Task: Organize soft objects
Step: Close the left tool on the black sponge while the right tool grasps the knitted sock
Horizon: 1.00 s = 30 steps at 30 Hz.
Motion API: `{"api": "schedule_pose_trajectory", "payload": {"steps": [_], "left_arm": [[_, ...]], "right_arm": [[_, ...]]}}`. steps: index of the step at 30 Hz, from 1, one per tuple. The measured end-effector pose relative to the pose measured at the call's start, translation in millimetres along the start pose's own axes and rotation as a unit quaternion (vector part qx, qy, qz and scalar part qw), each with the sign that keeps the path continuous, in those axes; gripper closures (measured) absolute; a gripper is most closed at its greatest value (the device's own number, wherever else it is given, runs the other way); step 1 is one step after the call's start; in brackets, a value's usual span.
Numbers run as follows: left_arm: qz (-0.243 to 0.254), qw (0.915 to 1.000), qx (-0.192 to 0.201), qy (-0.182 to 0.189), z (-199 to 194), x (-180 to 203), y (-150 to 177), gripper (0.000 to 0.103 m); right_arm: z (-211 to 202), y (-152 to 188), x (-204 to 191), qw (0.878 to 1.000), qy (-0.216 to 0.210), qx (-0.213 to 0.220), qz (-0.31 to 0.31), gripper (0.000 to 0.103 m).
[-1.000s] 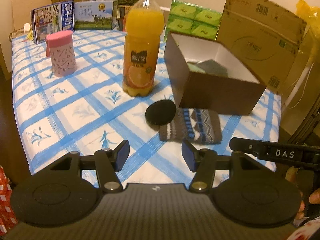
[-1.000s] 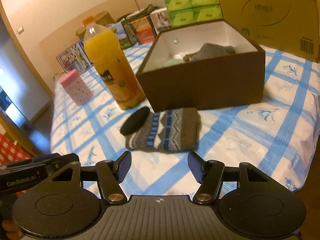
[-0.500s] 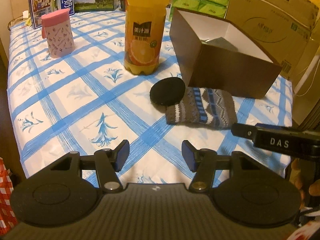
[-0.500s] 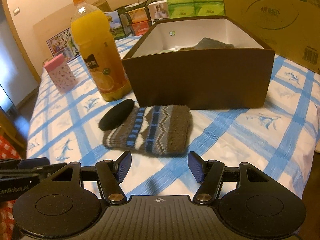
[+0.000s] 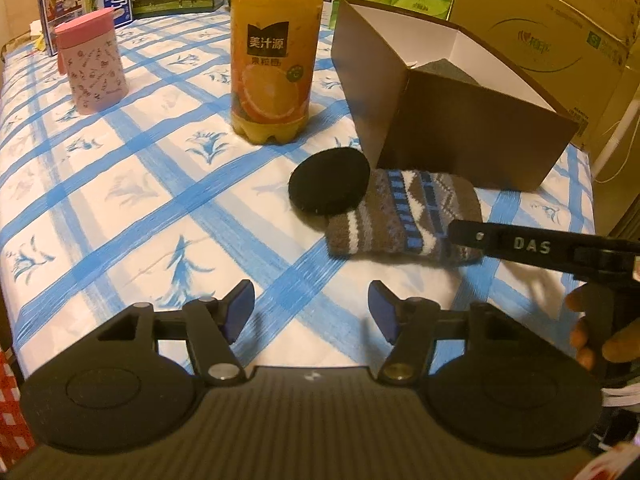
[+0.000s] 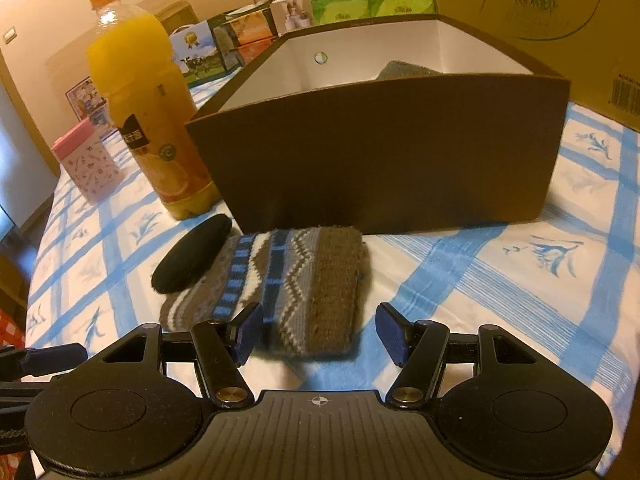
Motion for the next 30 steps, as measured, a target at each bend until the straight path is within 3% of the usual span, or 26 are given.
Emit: {"api": "schedule_pose_trajectory", "payload": {"steps": [6, 10, 12, 13, 17, 23, 30], "left_arm": [[-0.001, 0.9999, 0.009, 0.013, 13.0, 1.6, -13.3, 0.038], [-0.007, 0.9996, 0.011, 0.024, 25.8, 2.4, -22.5, 0.038], [-0.008, 0.9995, 0.011, 0.027, 31.0, 3.3, -25.7, 0.038], [-0.008, 0.9995, 0.012, 0.029, 33.1, 3.7, -27.1, 0.038], [-0.007, 0.9991, 0.014, 0.038, 39.8, 7.4, -31.5, 0.038], [0.004, 0.9991, 0.017, 0.039, 50.6, 12.2, -38.0, 0.037], [0.006, 0.9976, 0.015, 0.068, 65.5, 27.9, -50.1, 0.036]], "right_arm": [[18.3, -6.0, 11.9, 0.999, -0.007, 0.010, 0.039, 0.039], [22.4, -8.9, 4.9, 0.999, -0.032, 0.020, 0.027, 0.040], [23.0, -7.4, 0.8, 0.999, -0.025, 0.023, 0.002, 0.056], [22.6, -6.8, -0.6, 0.999, -0.014, 0.024, -0.019, 0.071], [16.7, -6.3, 1.9, 0.999, -0.007, 0.036, -0.037, 0.082], [-0.7, -12.5, 14.5, 0.996, 0.044, 0.052, -0.050, 0.083], [1.1, -14.6, 26.5, 0.998, 0.039, 0.049, -0.028, 0.083]]}}
Point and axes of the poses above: each gripper's, at about its wrist camera, not at the fingertips, and z roughly the way its jaws point, x to its right, y to its underside, the point moved 7 cm from there along z, roughly the way its jaws point, and after that the axes turned 11 degrees about -y, right-handed, at the moved point
